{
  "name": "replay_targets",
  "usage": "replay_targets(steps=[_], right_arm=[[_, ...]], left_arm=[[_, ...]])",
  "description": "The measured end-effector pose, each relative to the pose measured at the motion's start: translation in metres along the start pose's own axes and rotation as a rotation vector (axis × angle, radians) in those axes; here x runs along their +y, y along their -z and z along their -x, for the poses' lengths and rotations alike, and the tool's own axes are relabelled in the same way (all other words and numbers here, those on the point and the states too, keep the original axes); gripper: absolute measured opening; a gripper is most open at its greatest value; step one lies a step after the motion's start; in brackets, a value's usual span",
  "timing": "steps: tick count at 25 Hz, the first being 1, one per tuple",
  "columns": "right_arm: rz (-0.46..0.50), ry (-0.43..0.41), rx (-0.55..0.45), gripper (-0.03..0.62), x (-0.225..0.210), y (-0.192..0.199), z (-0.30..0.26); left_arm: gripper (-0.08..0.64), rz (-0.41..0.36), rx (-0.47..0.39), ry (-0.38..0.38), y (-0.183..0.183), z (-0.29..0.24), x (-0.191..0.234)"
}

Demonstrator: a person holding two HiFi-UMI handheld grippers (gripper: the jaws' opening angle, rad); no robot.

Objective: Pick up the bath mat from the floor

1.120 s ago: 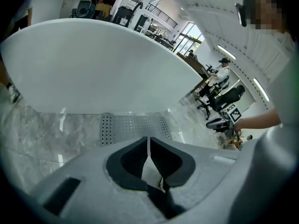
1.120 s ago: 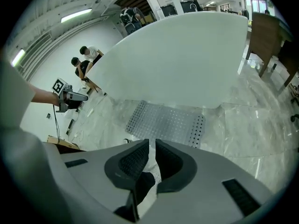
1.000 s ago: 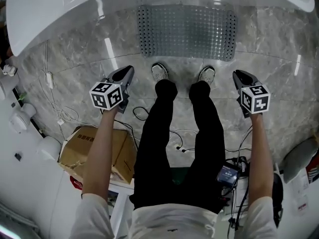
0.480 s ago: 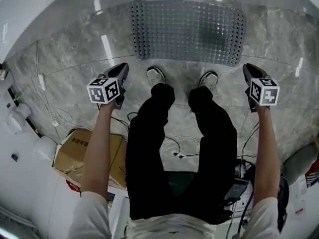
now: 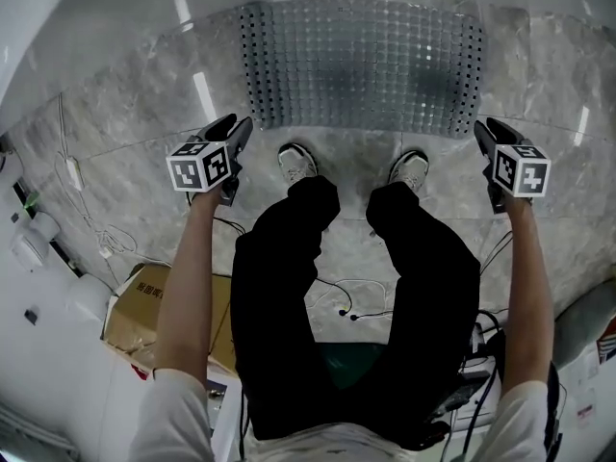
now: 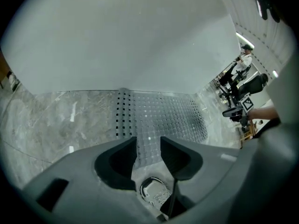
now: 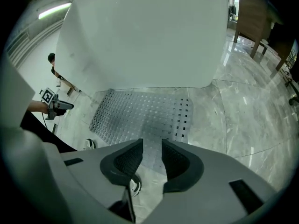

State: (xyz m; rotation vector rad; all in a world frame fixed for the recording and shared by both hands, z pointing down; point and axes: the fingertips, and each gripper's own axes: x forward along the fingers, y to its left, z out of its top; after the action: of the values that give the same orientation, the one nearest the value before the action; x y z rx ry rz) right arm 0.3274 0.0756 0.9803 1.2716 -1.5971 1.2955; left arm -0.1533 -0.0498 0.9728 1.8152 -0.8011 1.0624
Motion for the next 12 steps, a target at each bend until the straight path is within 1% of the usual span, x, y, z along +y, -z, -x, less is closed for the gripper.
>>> replay_targets(steps=[5,8,10,12], right_arm=[[-0.013,0.038,0.007,0.098,-0.026,0.002,-0.030],[-0.041,0.058,0.002,0.112,-0.044,0.004,-0.051],[-0.060,0.076,-0.001,0.132,-0.057,0.005,-0.066],[-0.082,0.087,-0.004,0.143,-0.069,0.008,-0.081]], left_arm=[[0.184,-0.008,-0.016,-0.035,-0.008,-0.030,0.028],[0.190,0.024,-0.033,-0.058,-0.013,-0.051,0.046],[0.189,0.045,-0.022,-0.082,-0.012,-0.066,0.058],[0.190,0.026,-0.003,-0.106,-0.010,-0.080,0.067]])
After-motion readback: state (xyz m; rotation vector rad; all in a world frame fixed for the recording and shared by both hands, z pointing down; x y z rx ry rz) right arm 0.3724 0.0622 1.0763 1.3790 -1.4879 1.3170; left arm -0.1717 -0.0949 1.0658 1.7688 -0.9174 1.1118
